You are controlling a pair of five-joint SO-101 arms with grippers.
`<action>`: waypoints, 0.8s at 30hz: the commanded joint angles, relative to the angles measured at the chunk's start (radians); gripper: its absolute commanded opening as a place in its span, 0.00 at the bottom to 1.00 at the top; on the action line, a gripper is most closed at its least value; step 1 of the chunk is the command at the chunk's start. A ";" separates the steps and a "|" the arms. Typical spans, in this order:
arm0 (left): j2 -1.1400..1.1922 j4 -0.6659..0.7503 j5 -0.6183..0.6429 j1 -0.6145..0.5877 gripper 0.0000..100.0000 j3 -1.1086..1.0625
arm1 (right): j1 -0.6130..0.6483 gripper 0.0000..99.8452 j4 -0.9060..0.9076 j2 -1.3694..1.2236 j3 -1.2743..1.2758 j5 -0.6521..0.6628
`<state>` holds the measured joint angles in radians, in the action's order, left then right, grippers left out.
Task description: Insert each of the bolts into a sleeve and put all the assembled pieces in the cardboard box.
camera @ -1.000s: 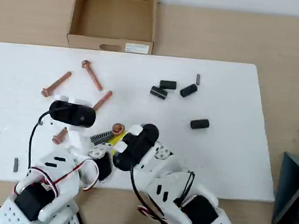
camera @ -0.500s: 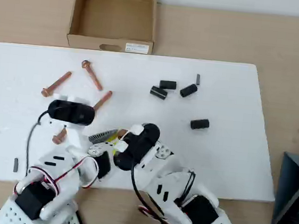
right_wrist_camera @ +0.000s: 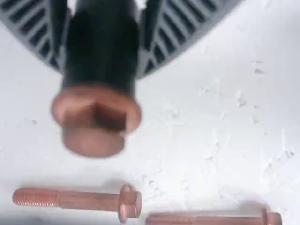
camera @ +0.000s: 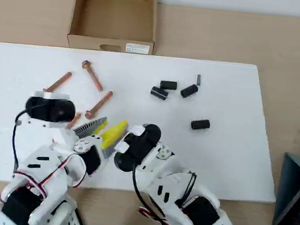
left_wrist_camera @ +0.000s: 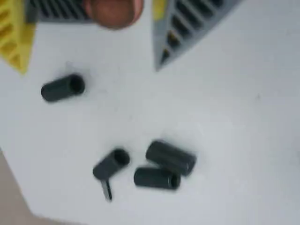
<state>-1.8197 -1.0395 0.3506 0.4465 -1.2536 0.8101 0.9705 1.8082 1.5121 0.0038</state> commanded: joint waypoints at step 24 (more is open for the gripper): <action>-0.004 0.005 -0.379 -0.669 0.00 -0.365 | -0.386 0.01 -0.028 -0.490 -0.524 -0.002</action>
<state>-1.8167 -1.0395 -0.0192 -0.2087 -1.6080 0.4358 0.9705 1.4968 1.1715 0.0038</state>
